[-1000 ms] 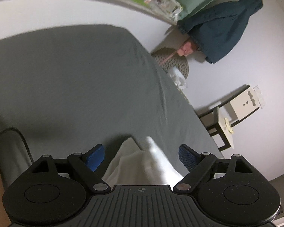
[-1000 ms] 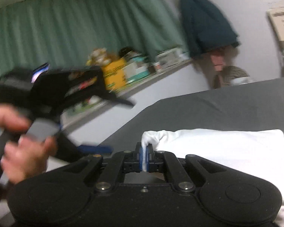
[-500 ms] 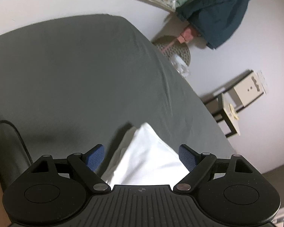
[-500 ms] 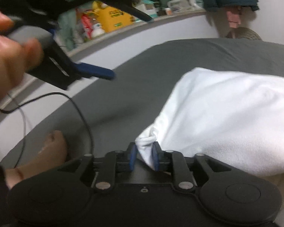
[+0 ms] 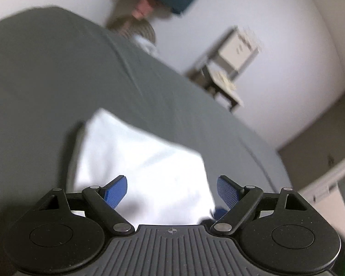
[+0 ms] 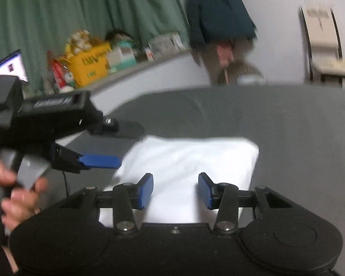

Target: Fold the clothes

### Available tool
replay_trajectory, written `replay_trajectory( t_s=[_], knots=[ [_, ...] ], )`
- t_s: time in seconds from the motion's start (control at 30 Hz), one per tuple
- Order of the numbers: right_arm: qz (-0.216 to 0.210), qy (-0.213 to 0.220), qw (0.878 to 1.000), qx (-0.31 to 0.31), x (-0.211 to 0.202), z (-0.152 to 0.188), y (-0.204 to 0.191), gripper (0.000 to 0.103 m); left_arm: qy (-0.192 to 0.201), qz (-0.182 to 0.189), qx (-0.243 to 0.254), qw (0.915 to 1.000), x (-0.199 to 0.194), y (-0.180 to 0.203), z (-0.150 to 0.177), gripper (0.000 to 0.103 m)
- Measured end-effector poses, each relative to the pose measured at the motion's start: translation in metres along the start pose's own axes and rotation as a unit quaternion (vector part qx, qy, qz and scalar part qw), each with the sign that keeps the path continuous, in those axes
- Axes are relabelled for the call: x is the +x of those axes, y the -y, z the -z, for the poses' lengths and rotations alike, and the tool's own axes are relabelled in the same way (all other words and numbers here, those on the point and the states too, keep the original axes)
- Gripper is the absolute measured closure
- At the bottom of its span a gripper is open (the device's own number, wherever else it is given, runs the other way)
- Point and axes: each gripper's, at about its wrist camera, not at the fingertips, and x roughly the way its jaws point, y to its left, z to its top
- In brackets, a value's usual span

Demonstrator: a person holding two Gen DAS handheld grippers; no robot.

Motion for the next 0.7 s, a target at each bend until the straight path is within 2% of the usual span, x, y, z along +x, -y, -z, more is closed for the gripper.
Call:
replay_trajectory(
  t_s=[0.07,0.17,0.27,0.37,0.47,0.6,0.63,0.7],
  knots=[
    [0.004,-0.02,1.0,-0.002,0.004,0.003,0.001,0.063,-0.035,-0.02,0.009,0.9991,0.013,0.001,0.007,0.017],
    [0.008,-0.042,0.998,-0.045,0.012,0.015,-0.01,0.061,-0.065,-0.059,0.036,0.9955,0.026,0.001,0.014,0.018],
    [0.018,-0.042,0.993,-0.107,0.025,0.034,-0.022,0.058,-0.084,-0.119,0.052,0.9879,0.035,-0.005,0.014,0.018],
    [0.031,-0.03,0.988,-0.151,0.027,0.042,-0.03,0.055,-0.078,-0.111,0.045,0.9897,0.032,-0.012,0.015,0.018],
    [0.02,-0.04,0.99,-0.133,0.019,0.032,-0.025,0.054,-0.067,-0.098,-0.001,0.9929,0.022,-0.015,0.006,0.017],
    [0.016,-0.027,0.994,-0.109,0.0,0.013,-0.018,0.05,0.003,-0.06,-0.071,0.9957,-0.013,-0.028,-0.006,0.017],
    [0.019,-0.023,0.994,-0.108,0.001,0.009,-0.018,0.044,0.016,-0.055,-0.092,0.994,-0.019,-0.034,-0.008,0.017],
    [0.023,-0.026,0.993,-0.109,0.013,0.0,-0.02,0.042,0.038,-0.046,-0.138,0.9886,-0.028,-0.047,-0.008,0.017]
  ],
)
